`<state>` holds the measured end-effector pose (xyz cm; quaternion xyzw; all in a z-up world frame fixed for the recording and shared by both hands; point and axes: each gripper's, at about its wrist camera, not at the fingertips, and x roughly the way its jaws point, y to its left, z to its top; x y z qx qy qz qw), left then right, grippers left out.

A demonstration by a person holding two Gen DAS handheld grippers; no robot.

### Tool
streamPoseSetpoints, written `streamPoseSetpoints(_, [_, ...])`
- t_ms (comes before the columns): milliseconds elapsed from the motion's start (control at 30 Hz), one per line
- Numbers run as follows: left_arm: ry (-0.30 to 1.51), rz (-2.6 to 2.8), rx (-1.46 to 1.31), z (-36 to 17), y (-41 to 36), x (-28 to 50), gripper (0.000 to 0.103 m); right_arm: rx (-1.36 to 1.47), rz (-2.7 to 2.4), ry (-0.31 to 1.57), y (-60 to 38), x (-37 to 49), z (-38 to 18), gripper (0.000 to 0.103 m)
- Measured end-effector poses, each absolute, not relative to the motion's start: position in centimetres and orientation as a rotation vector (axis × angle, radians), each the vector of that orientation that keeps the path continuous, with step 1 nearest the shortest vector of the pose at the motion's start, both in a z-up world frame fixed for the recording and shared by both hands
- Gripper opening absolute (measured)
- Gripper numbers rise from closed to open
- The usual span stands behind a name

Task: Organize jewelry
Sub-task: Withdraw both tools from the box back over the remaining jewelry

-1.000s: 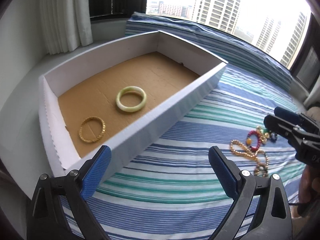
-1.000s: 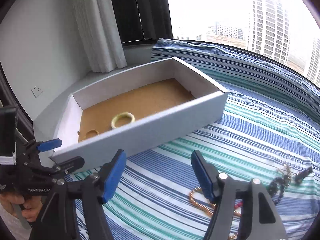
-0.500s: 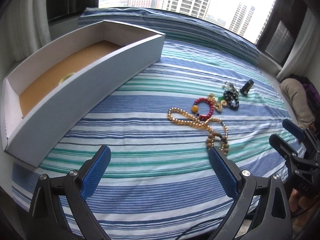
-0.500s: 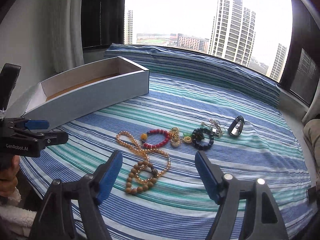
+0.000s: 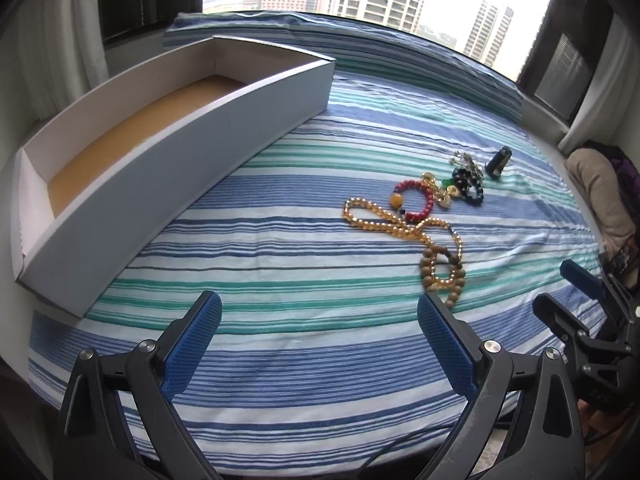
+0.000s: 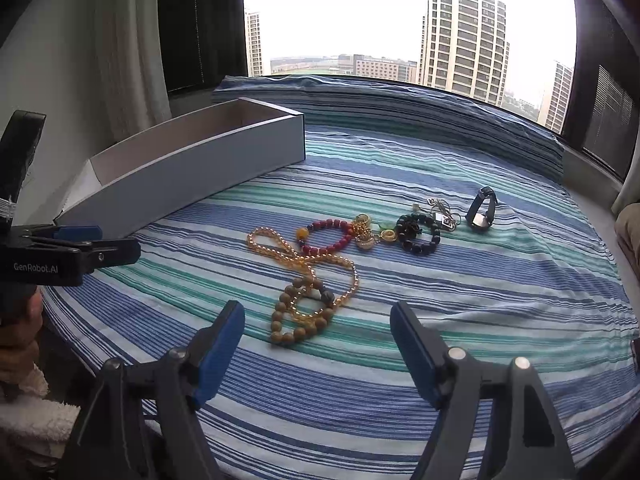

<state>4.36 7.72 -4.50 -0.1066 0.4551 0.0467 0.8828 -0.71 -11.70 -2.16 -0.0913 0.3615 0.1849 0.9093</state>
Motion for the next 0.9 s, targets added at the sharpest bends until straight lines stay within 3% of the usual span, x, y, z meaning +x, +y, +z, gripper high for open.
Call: streamPoseSetpoints(900, [0.978,0.088,-0.226,-5.05,7.04,3.75,0.099,-0.151,0.41,0.779,-12.29,-1.77,-2.33,0.077])
